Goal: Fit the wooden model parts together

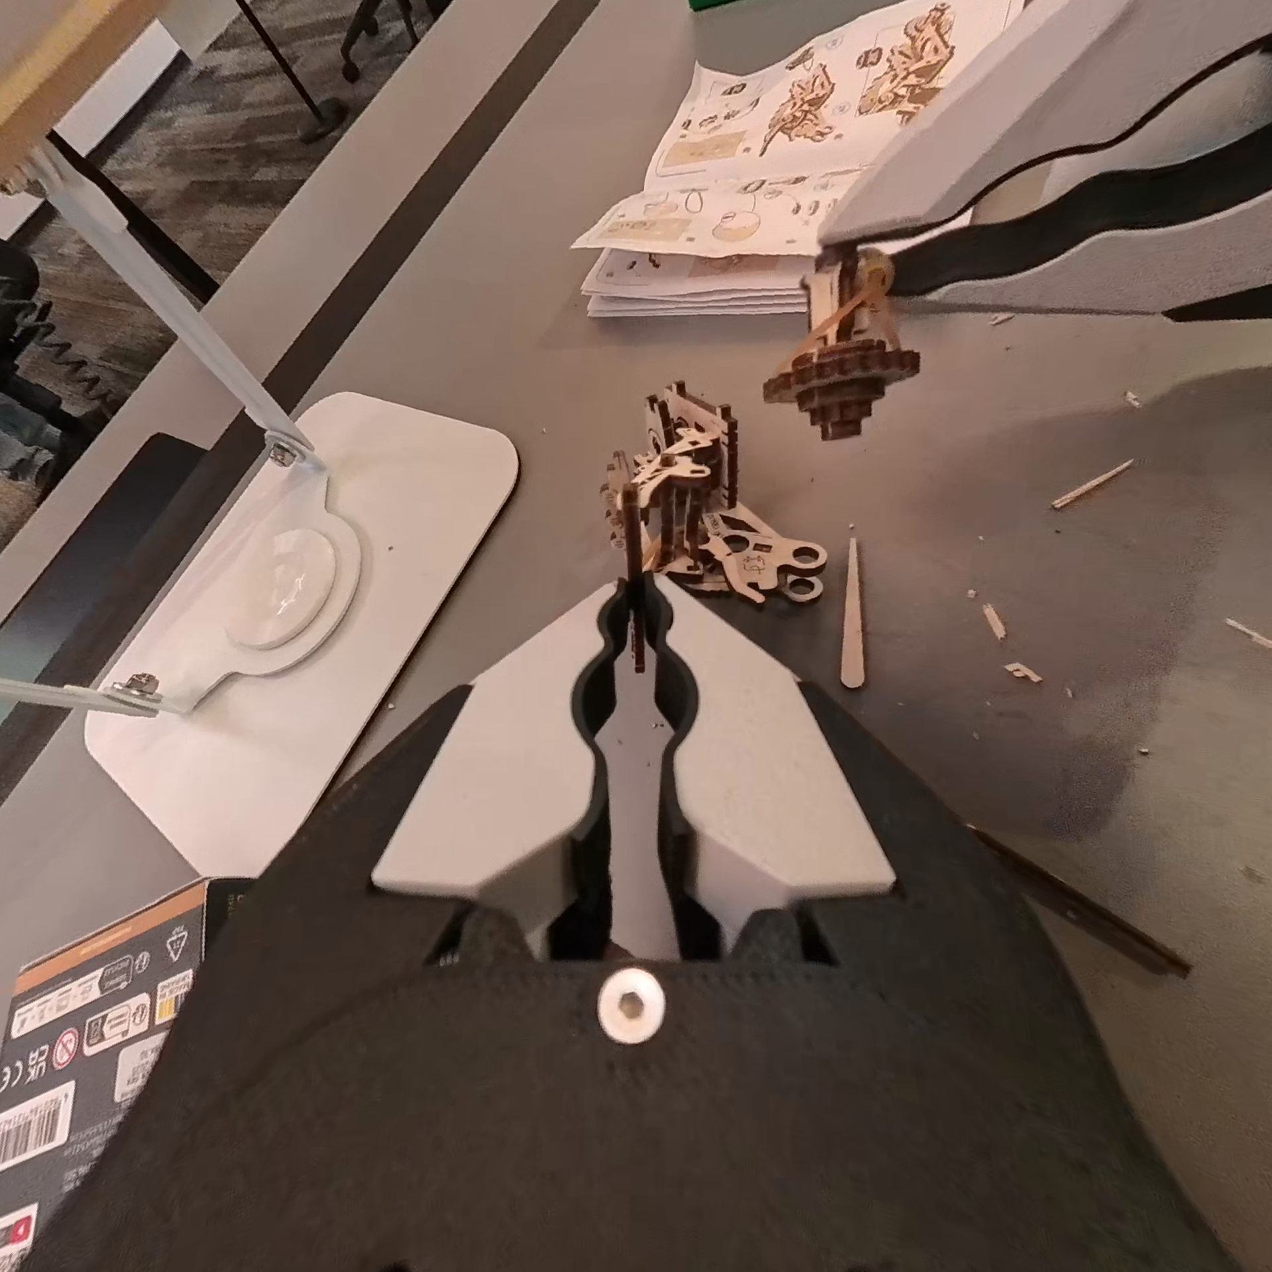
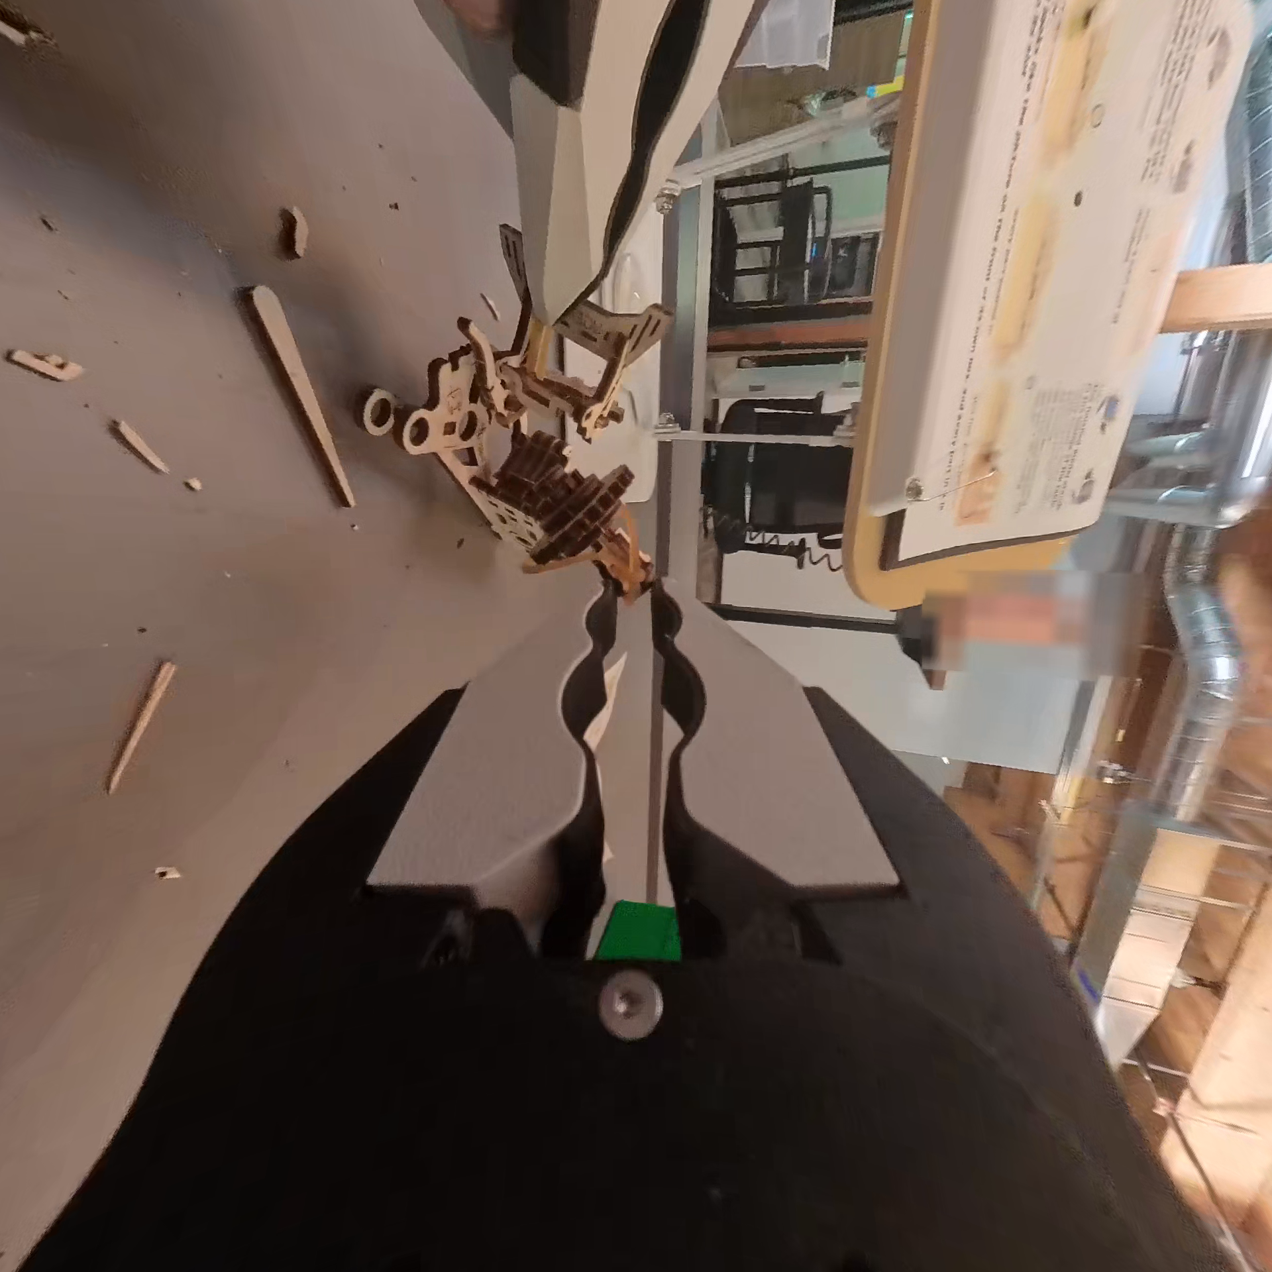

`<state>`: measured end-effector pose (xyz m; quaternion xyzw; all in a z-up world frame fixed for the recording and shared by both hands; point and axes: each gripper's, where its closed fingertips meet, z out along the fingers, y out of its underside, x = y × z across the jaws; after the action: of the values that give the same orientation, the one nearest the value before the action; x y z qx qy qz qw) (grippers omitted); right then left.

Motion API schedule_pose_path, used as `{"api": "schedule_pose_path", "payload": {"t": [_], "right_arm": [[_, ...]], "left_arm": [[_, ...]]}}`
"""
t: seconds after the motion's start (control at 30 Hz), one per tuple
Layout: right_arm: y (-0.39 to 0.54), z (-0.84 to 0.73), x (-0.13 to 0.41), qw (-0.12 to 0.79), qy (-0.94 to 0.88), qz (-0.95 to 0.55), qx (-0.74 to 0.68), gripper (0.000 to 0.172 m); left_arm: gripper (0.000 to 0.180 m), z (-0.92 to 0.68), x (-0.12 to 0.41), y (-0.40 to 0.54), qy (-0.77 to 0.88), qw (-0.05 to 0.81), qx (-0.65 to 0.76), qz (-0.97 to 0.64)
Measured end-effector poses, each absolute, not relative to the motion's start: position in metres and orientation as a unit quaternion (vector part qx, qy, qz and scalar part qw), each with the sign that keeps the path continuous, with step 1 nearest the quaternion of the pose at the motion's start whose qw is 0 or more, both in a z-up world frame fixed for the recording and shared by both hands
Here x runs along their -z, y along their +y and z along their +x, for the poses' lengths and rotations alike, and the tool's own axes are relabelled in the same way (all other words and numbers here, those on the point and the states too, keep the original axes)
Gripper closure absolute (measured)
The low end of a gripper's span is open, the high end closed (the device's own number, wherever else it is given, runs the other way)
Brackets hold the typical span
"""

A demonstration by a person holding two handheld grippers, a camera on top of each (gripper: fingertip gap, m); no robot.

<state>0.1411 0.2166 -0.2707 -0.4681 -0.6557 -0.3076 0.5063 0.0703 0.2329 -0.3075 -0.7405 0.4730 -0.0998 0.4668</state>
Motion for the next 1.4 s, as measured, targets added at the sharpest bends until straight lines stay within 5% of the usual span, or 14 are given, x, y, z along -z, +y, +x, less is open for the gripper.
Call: {"api": "schedule_pose_path", "payload": {"t": [0.6, 0.9, 1.17, 1.4], "right_arm": [[0.208, 0.143, 0.326, 0.367, -0.757, -0.414, 0.349, 0.153], [0.199, 0.157, 0.315, 0.423, -0.604, -0.662, 0.135, 0.148], [0.227, 0.139, 0.329, 0.45, -0.566, -0.686, 0.082, 0.144], [0.23, 0.136, 0.33, 0.46, -0.555, -0.692, 0.03, 0.172]], "left_arm": [[0.18, 0.073, 0.315, 0.231, 0.474, 0.453, 0.107, -0.747], [0.179, 0.072, 0.316, 0.231, 0.473, 0.45, 0.11, -0.749], [0.18, 0.071, 0.318, 0.232, 0.47, 0.448, 0.113, -0.752], [0.179, 0.07, 0.319, 0.233, 0.466, 0.447, 0.119, -0.754]]}}
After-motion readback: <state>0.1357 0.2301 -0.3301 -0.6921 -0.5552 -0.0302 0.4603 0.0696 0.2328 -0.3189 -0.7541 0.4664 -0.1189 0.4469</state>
